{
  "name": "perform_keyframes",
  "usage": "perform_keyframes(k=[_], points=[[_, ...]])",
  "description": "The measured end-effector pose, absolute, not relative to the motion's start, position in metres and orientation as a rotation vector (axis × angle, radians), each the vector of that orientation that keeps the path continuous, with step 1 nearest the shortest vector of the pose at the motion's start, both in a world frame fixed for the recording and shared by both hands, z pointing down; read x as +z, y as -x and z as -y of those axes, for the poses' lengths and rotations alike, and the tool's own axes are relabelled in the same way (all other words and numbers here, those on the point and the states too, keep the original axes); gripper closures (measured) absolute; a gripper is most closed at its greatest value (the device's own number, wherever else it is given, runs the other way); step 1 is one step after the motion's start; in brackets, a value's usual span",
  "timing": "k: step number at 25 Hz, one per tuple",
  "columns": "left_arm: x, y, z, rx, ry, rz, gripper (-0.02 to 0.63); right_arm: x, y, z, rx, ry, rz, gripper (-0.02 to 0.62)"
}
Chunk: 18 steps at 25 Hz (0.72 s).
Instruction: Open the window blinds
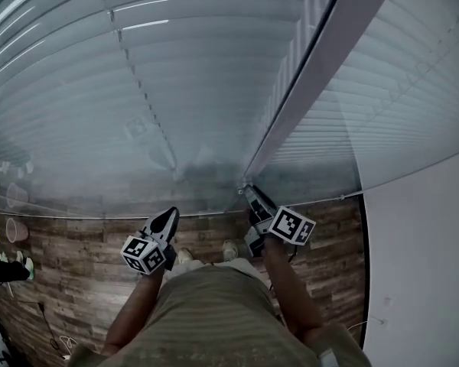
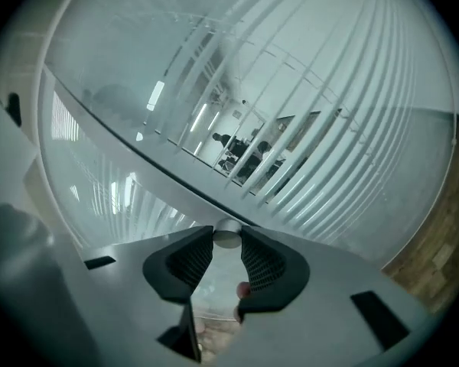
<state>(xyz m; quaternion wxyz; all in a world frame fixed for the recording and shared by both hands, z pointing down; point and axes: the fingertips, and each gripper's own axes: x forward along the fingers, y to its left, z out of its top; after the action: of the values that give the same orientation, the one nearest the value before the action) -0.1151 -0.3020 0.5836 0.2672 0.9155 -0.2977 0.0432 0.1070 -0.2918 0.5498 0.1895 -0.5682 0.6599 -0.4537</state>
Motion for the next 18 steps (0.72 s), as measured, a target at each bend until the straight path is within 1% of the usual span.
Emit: perform_keyframes(k=[3,8,12,14,16,17,18], points=[[0.587,0.128,0.305,0.12,-2.474,0.772,0.592,0.551,-0.096,0.291,-1.194,1.89,-2.017,0.476],[0.6,0.127,0.31,0.132,-2.482,0.71,0.592,0.556,-0.096,0.294,-0.883,2.349,-2.248,0.477],[0.6,0.125,0.312,0.157,-2.49,0.664,0.592,0.549,-0.094,0.298,-0.623,2.615,-2.296,0.476],[0.598,0.128,0.312,0.167,-2.489,0.655,0.592,0.543,-0.091,0.298,-0.552,2.655,-2.308,0.476],[0.6,0.13,0.313,0.17,-2.488,0.651,0.591,0.544,-0.093,0.298,-0.6,2.589,-2.281,0.476],[0.601,0.132,0.313,0.17,-2.49,0.648,0.592,0.547,-0.094,0.298,-0.703,2.486,-2.234,0.476],[0.601,0.133,0.313,0.169,-2.493,0.645,0.592,0.55,-0.095,0.297,-0.874,2.306,-2.141,0.476]])
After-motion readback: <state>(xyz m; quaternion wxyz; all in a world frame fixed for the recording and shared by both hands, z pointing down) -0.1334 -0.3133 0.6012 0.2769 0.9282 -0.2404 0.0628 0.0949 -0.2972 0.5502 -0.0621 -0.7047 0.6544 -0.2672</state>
